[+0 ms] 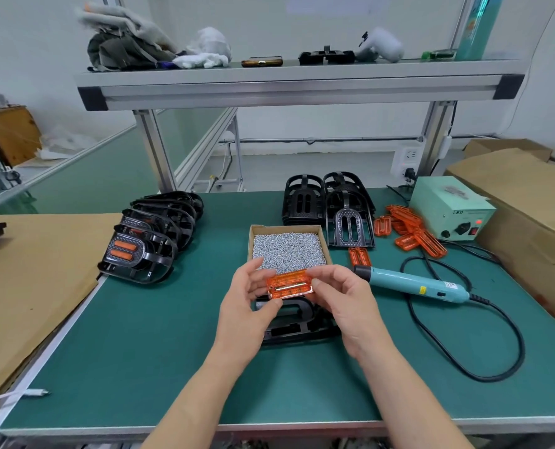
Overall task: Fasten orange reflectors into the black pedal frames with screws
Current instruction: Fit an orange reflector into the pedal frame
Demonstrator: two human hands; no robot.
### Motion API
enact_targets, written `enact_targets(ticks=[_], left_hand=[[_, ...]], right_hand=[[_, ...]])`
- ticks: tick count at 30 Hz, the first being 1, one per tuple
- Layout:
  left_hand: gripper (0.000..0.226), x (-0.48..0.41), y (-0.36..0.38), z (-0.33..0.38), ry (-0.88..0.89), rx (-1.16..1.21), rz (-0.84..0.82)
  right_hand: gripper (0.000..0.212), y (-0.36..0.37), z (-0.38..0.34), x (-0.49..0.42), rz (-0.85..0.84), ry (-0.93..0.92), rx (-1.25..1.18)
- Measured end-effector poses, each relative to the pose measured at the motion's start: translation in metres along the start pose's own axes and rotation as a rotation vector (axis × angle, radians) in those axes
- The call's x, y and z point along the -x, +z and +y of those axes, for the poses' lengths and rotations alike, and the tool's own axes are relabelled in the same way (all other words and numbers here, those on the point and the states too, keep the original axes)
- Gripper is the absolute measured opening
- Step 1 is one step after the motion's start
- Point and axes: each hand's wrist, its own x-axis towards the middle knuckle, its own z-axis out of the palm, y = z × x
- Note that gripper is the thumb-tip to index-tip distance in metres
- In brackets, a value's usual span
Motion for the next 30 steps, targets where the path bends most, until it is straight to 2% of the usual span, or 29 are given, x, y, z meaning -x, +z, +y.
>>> enact_targets(ticks=[9, 16, 19, 22, 26, 30], left_hand=[[0.068, 0.001, -0.002, -0.003, -0.003, -0.023, -0.008], [0.067, 0.000, -0.007, -0.008, -0.010, -0.032, -0.037], [0.060, 0.001, -0.014, -0.013, 0.008, -0.089, 0.078], [0.049, 0.005, -0.022, -0.023, -0.081, -0.149, 0.188], [0.026, 0.005, -0.021, -0.027, -0.124, -0.179, 0.169], [0.022, 0.005, -0.020, -0.026, -0.108, -0.228, 0.145]], right_hand=[[0.026, -0.001, 0.007, -0.001, 0.047, -0.027, 0.226], [0.015, -0.004, 0.004, -0.007, 0.090, -0.185, 0.702], [0.015, -0.008, -0.002, -0.011, 0.129, -0.170, 0.737], [0.022, -0.011, -0.005, -0.014, 0.141, -0.116, 0.728], [0.018, -0.002, -0.003, -0.011, 0.086, -0.057, 0.841], [0.012, 0.012, 0.000, -0.004, 0.028, -0.043, 1.038]])
